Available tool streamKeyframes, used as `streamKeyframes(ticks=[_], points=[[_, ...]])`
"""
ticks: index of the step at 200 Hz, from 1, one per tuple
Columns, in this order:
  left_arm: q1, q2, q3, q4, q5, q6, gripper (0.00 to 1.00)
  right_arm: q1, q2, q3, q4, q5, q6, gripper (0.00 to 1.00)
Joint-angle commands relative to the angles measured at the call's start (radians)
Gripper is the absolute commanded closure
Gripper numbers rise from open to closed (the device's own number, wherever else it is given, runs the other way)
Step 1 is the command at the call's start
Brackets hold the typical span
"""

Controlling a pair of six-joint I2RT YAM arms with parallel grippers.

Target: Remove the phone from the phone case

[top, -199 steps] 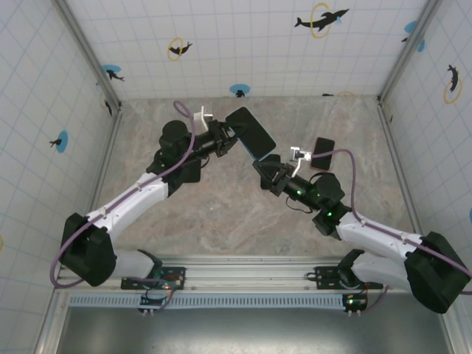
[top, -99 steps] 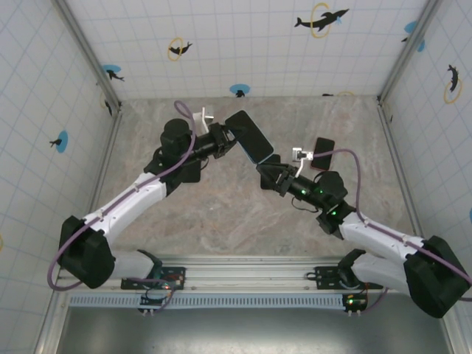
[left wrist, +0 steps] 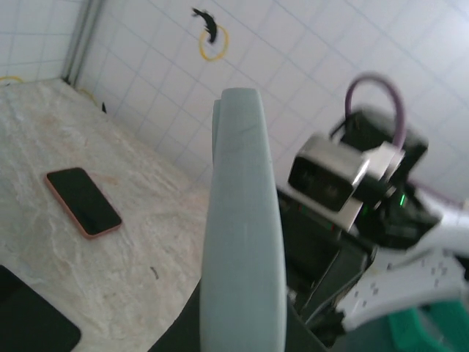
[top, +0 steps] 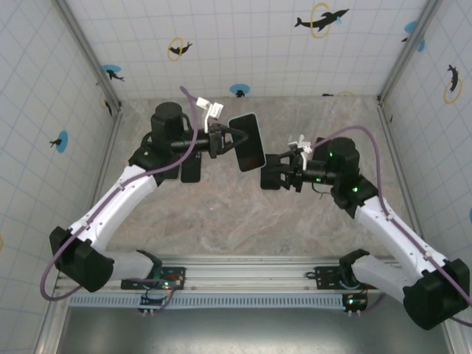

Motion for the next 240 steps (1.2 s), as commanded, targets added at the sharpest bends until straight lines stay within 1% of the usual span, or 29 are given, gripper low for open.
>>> streamKeyframes(ticks=[1, 17, 35, 49, 76, 89, 115, 134, 151, 173, 240], points=[[0.014, -0.033, 0.055, -0.074, 0.107, 0.288, 1.00, 0.035, 0.049, 0.115, -0.334, -0.037, -0.347, 0.51], [0.014, -0.006, 0.099, -0.169, 0.138, 0.373, 1.00, 0.059, 0.087, 0.172, -0.389, -0.029, -0.429, 0.52], [0.015, 0.013, 0.142, -0.263, 0.163, 0.445, 1.00, 0.060, 0.118, 0.207, -0.452, -0.019, -0.513, 0.55], [0.018, 0.016, 0.157, -0.296, 0.159, 0.480, 1.00, 0.060, 0.142, 0.236, -0.497, -0.034, -0.557, 0.58], [0.025, 0.030, 0.179, -0.334, 0.183, 0.508, 1.00, 0.068, 0.180, 0.285, -0.539, -0.058, -0.596, 0.60], [0.025, 0.040, 0.185, -0.342, 0.189, 0.508, 1.00, 0.068, 0.184, 0.287, -0.512, -0.081, -0.587, 0.62], [0.024, 0.039, 0.174, -0.311, 0.198, 0.487, 1.00, 0.067, 0.190, 0.276, -0.449, -0.143, -0.548, 0.68], [0.025, 0.034, 0.163, -0.265, 0.211, 0.452, 1.00, 0.070, 0.206, 0.282, -0.448, -0.139, -0.546, 0.71], [0.024, 0.028, 0.153, -0.235, 0.218, 0.430, 1.00, 0.072, 0.215, 0.293, -0.452, -0.152, -0.551, 0.71], [0.024, 0.033, 0.153, -0.241, 0.221, 0.426, 1.00, 0.073, 0.210, 0.284, -0.412, -0.158, -0.530, 0.72], [0.025, 0.042, 0.159, -0.247, 0.207, 0.429, 1.00, 0.063, 0.218, 0.284, -0.385, -0.199, -0.504, 0.75]])
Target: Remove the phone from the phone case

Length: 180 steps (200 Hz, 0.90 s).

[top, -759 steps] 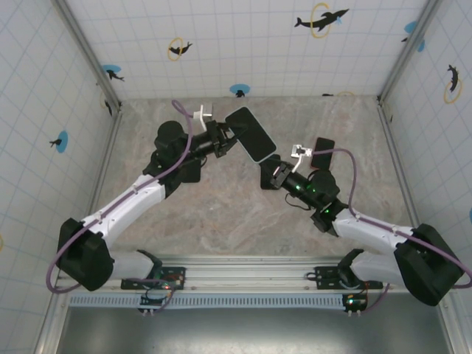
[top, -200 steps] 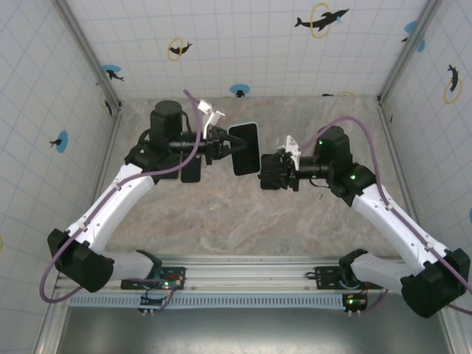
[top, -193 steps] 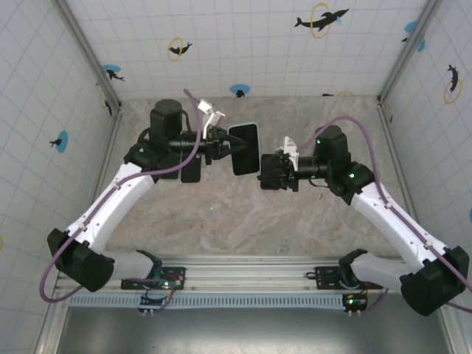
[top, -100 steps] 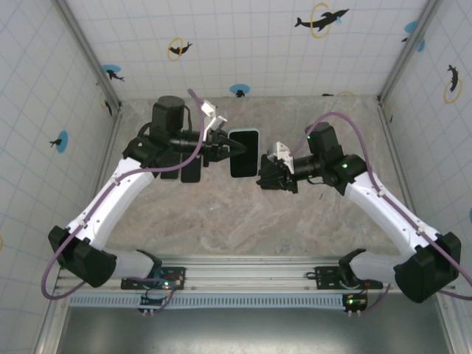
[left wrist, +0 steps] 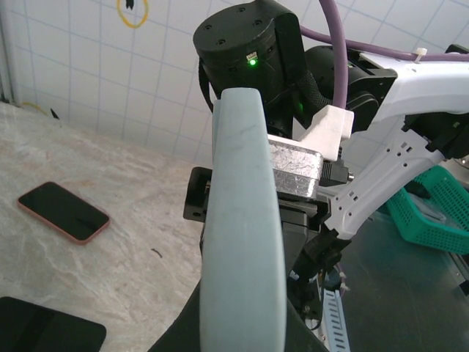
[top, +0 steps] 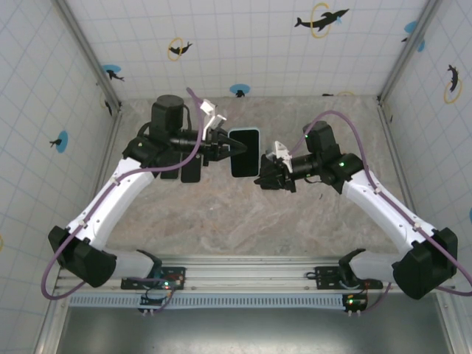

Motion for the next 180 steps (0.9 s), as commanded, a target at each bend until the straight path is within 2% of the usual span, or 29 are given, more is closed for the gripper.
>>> streamKeyframes(ticks=[1, 94, 138, 180], points=[[0.008, 0.001, 0.014, 0.054, 0.022, 0.008, 1.00, -0.001, 0.007, 0.043, 0.044, -0.060, 0.020, 0.75], [0.008, 0.004, 0.011, 0.045, 0.028, 0.006, 1.00, -0.006, 0.016, 0.047, 0.047, -0.064, 0.038, 0.80], [0.008, -0.001, -0.002, 0.055, 0.047, -0.023, 1.00, -0.005, 0.033, 0.074, 0.012, -0.049, 0.009, 0.88], [0.008, -0.001, -0.007, 0.085, 0.080, -0.105, 1.00, 0.028, 0.076, 0.154, -0.123, 0.069, -0.116, 0.91]])
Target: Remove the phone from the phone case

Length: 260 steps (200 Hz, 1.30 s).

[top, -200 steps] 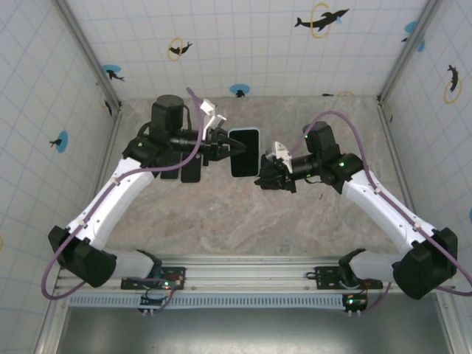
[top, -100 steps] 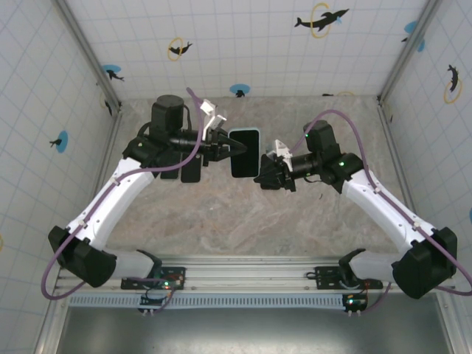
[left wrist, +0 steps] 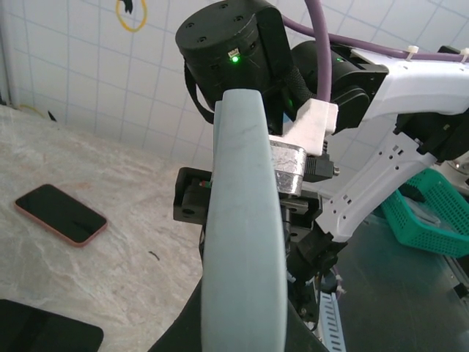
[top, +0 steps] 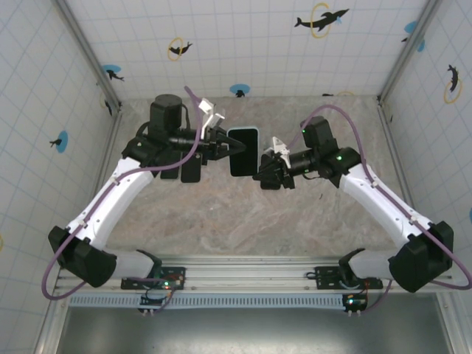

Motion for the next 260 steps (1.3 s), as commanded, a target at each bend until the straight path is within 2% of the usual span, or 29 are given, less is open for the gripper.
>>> streamKeyframes(ticks=[1, 36, 58, 86, 101, 120, 139, 158, 172, 197, 220, 246, 260], points=[[-0.003, -0.001, -0.001, 0.061, 0.057, -0.078, 1.00, 0.028, 0.018, 0.076, -0.049, 0.082, -0.101, 0.91], [-0.004, 0.003, -0.010, 0.046, 0.089, -0.139, 1.00, 0.052, 0.011, 0.129, -0.121, 0.253, -0.198, 0.92], [-0.004, -0.002, -0.033, 0.102, 0.110, -0.213, 1.00, 0.086, 0.012, 0.152, -0.122, 0.375, -0.223, 0.94], [-0.004, -0.011, -0.050, 0.099, 0.111, -0.227, 1.00, 0.098, -0.010, 0.155, -0.060, 0.485, -0.218, 0.95], [-0.003, -0.018, -0.065, 0.109, 0.102, -0.231, 1.00, 0.072, -0.036, 0.136, 0.031, 0.442, -0.155, 0.95], [-0.003, -0.025, -0.079, 0.127, 0.069, -0.220, 1.00, 0.078, -0.042, 0.125, 0.048, 0.408, -0.137, 0.94], [-0.004, -0.024, -0.081, 0.151, 0.032, -0.215, 1.00, 0.068, -0.078, 0.067, 0.108, 0.309, -0.070, 0.87], [-0.004, -0.019, -0.091, 0.227, 0.019, -0.271, 1.00, 0.028, -0.157, -0.096, 0.379, 0.158, 0.151, 0.76], [-0.004, -0.019, -0.112, 0.291, 0.015, -0.334, 1.00, 0.014, -0.198, -0.210, 0.612, 0.110, 0.330, 0.68], [-0.004, -0.032, -0.175, 0.454, 0.027, -0.453, 1.00, 0.010, -0.215, -0.322, 0.865, 0.086, 0.555, 0.66], [-0.003, -0.041, -0.185, 0.500, 0.021, -0.499, 1.00, 0.021, -0.198, -0.342, 0.872, 0.104, 0.605, 0.66], [-0.005, -0.044, -0.208, 0.530, 0.035, -0.534, 1.00, 0.011, -0.196, -0.409, 1.054, 0.114, 0.765, 0.67], [-0.006, -0.048, -0.228, 0.531, 0.035, -0.540, 1.00, 0.011, -0.193, -0.416, 1.097, 0.116, 0.812, 0.67]])
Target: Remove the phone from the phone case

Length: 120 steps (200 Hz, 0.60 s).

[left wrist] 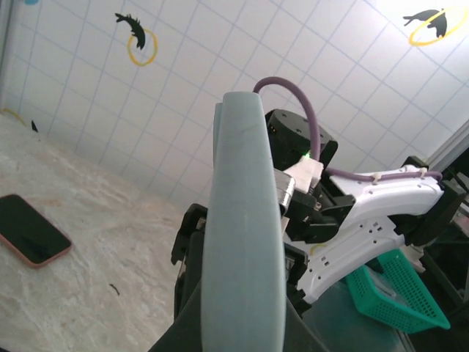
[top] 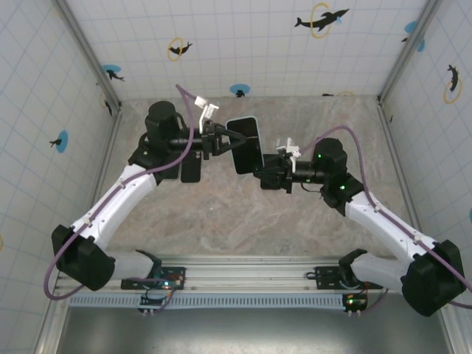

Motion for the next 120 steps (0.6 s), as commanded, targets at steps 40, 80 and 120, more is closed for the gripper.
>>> streamKeyframes(ticks=[40, 80, 120], points=[[-0.016, -0.029, -0.091, 0.110, 0.070, -0.103, 1.00, -0.009, -0.008, -0.011, 0.284, 0.045, 0.212, 0.68], [-0.024, -0.039, -0.119, 0.162, 0.096, -0.190, 1.00, -0.049, 0.009, -0.020, 0.316, 0.107, 0.302, 0.70], [-0.032, -0.051, -0.128, 0.165, 0.084, -0.225, 1.00, -0.056, 0.021, -0.016, 0.337, 0.116, 0.334, 0.71]])
